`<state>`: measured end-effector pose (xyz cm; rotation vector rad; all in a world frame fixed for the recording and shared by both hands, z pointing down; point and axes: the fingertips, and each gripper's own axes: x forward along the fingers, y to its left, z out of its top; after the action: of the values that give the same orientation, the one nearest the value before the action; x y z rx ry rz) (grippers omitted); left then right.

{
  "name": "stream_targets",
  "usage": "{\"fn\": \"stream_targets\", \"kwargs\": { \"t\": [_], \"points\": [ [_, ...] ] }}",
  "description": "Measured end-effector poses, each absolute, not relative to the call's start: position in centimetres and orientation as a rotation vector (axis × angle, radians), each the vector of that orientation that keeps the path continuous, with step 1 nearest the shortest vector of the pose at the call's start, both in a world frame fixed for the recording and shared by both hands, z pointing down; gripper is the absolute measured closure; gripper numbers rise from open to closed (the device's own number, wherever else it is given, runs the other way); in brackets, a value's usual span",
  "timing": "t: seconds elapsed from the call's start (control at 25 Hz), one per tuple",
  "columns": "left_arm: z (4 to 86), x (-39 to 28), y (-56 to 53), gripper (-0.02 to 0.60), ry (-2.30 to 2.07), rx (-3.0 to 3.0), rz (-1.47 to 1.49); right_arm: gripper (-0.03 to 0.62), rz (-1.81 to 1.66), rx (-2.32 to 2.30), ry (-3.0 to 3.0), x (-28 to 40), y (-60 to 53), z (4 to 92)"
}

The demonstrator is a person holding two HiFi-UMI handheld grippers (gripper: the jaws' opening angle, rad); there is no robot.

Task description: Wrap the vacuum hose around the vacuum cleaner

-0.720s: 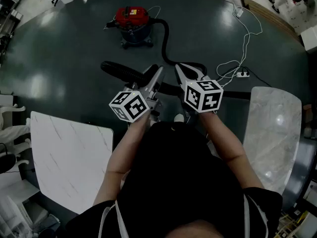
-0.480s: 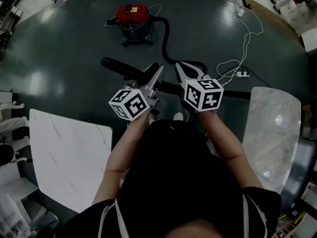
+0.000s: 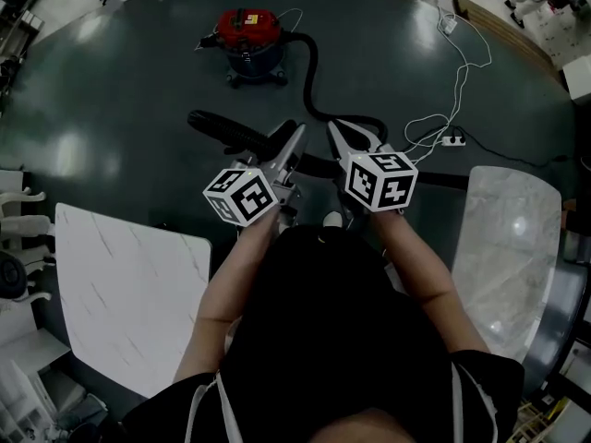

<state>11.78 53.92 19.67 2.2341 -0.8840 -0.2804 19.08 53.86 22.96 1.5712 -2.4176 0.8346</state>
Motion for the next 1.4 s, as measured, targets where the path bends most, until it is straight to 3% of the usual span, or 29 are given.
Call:
{"fn": "stream_targets", "kwargs": {
  "t": [1.4],
  "points": [
    [19.4,1.0,54.8,0.445,-0.513,2.35,-0.062,0.597,0.795,1.283,-2.406,3.9,48.4,26.6]
  ]
}}
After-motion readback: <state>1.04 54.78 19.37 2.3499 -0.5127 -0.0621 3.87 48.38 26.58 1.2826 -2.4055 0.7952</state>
